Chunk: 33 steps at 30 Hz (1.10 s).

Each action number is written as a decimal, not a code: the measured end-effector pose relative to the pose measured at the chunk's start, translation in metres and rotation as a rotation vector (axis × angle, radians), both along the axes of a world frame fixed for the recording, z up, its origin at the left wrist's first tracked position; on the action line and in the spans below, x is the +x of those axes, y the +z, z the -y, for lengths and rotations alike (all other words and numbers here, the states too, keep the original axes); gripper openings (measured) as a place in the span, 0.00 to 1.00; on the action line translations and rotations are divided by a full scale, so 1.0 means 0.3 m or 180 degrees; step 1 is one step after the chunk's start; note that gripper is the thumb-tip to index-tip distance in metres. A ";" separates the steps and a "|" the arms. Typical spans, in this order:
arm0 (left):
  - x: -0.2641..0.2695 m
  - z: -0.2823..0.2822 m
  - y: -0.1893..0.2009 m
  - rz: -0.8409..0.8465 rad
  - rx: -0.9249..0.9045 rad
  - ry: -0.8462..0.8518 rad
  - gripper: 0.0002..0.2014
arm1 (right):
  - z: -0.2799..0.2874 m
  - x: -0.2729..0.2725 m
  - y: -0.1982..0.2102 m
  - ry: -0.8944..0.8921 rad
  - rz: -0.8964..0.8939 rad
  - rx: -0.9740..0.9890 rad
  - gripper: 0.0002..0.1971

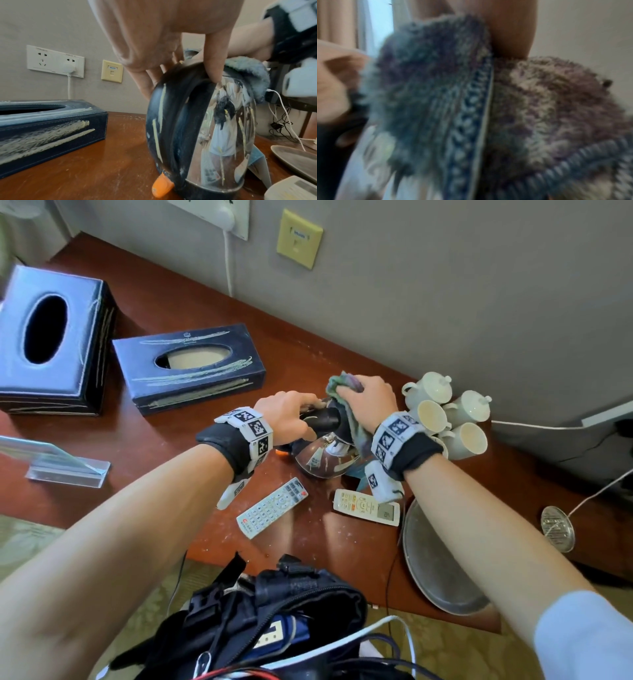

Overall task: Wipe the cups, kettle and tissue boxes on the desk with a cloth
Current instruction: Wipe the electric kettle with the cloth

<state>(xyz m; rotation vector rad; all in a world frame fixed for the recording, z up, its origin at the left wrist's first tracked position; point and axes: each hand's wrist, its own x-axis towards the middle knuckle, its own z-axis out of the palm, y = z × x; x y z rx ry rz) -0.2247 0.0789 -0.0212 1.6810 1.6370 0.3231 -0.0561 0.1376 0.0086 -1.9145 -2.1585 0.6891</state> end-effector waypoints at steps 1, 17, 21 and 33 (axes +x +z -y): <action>0.000 0.001 0.001 -0.0015 0.0011 -0.0021 0.29 | -0.025 0.005 -0.011 -0.0173 -0.0100 -0.0104 0.13; 0.100 0.007 -0.005 -0.0259 0.0234 -0.0224 0.44 | 0.038 0.242 -0.107 -0.2079 -0.2415 0.0386 0.15; 0.090 -0.016 -0.006 0.0037 0.0036 -0.0027 0.49 | 0.035 0.260 -0.110 -0.2262 -0.2859 0.0456 0.15; 0.169 -0.105 0.077 -0.1202 0.0499 -0.0164 0.40 | 0.036 0.127 -0.211 -0.2249 -0.3199 -0.0932 0.38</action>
